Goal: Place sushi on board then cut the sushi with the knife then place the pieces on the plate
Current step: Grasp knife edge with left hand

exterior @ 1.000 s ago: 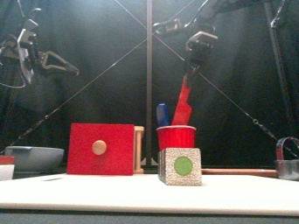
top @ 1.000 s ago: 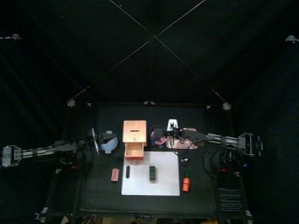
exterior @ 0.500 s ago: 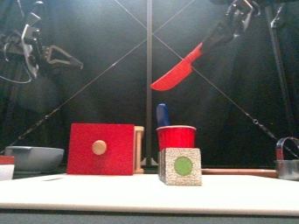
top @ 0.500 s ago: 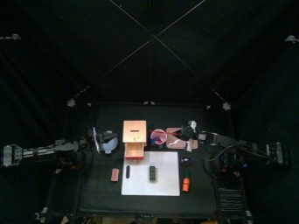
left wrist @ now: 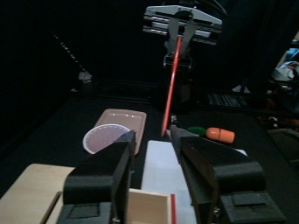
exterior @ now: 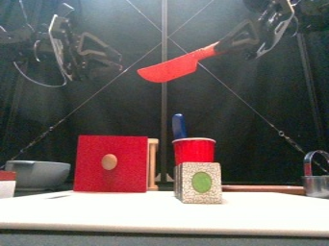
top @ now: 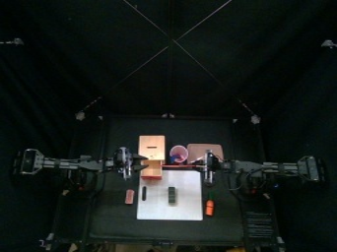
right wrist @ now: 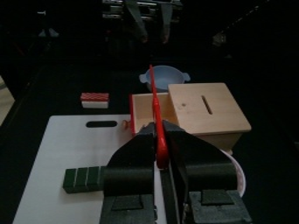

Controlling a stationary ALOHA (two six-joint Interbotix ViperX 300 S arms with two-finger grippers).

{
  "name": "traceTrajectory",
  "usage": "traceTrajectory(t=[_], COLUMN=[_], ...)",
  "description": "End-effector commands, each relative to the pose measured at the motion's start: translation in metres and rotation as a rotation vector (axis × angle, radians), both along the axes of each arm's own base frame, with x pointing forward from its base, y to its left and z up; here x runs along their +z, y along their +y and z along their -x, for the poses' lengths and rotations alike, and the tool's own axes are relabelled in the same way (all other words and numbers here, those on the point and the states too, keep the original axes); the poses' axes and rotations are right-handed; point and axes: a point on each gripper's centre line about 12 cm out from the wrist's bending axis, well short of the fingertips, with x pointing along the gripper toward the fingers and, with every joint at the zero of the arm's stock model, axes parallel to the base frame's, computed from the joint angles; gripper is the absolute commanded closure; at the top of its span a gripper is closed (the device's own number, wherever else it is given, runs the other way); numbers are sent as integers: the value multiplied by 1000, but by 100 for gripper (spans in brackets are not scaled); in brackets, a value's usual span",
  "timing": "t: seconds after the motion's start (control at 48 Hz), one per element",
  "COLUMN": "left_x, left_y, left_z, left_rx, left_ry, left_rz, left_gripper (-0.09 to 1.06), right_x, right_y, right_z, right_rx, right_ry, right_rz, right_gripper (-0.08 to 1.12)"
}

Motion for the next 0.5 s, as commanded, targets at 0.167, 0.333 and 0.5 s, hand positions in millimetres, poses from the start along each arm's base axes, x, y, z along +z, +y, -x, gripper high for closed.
traceTrajectory(t=[0.167, 0.333, 0.5], left_x=[-11, -19, -33], left_y=[-16, -17, -14], left_z=[-35, -48, -56], left_rx=[-61, -64, -56], left_ry=[2, 28, 72], left_rz=[-1, -5, -1], left_gripper=[15, 14, 14], right_x=[1, 1, 1], right_y=[2, 2, 3], right_z=[-12, -15, -16], right_rx=[13, 14, 17], right_ry=[-11, -12, -12], right_rz=[0, 0, -3], right_gripper=[64, 64, 64])
